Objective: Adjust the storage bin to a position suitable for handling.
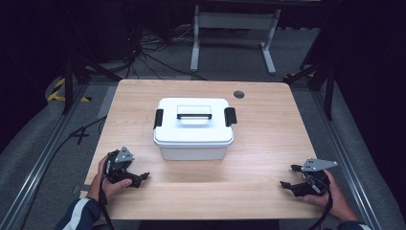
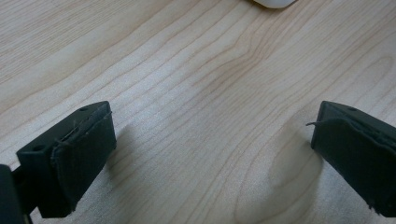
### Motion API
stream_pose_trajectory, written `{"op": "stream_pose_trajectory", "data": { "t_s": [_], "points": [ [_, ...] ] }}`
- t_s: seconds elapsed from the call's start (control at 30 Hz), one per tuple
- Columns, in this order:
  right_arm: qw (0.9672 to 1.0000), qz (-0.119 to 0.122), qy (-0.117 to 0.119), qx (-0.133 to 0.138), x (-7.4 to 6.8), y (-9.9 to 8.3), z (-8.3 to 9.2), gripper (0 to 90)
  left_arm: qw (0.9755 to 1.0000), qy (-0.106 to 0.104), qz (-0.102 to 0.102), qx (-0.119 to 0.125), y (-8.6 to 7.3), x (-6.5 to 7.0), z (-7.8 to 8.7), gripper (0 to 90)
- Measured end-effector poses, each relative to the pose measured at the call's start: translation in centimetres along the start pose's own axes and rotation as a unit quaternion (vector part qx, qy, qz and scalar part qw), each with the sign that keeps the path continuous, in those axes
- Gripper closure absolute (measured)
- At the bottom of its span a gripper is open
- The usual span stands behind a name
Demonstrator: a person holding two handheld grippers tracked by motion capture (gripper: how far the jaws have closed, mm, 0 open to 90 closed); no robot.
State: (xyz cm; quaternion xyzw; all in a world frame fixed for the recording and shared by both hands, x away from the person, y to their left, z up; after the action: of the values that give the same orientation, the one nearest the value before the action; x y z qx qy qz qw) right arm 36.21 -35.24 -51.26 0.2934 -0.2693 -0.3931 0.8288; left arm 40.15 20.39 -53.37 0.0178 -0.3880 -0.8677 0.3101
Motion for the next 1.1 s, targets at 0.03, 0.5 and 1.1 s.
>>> {"op": "stream_pose_trajectory", "data": {
  "t_s": [0.03, 0.5, 1.1],
  "points": [
    [1.0000, 0.000, 0.000, 0.000, 0.0, 0.0, 0.0, 21.1, 1.0000, 0.000, 0.000, 0.000, 0.0, 0.0, 0.0, 0.3],
    [0.9993, 0.034, -0.001, 0.017, 0.0, 5.2, 0.4, 33.3, 1.0000, 0.001, 0.000, 0.001, 0.0, 0.0, 0.0, 0.4],
    [0.9914, 0.116, -0.006, 0.059, 0.1, 16.6, 2.9, 33.2, 1.0000, 0.000, 0.001, 0.001, 0.0, 0.0, 0.0, 0.4]
  ]
}}
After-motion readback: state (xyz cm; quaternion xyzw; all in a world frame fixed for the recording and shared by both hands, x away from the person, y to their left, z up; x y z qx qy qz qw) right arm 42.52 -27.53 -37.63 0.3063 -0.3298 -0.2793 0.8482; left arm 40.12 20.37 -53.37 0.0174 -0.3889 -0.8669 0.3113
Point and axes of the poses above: each handheld gripper's, and its own axes: z roughly backward along the jaws, y roughly out of its top, x roughly to its right, the point moved 7 cm from there along -z, roughly forward along the jaws, and after that the axes turned 15 degrees about -y, right-handed, at the moved point
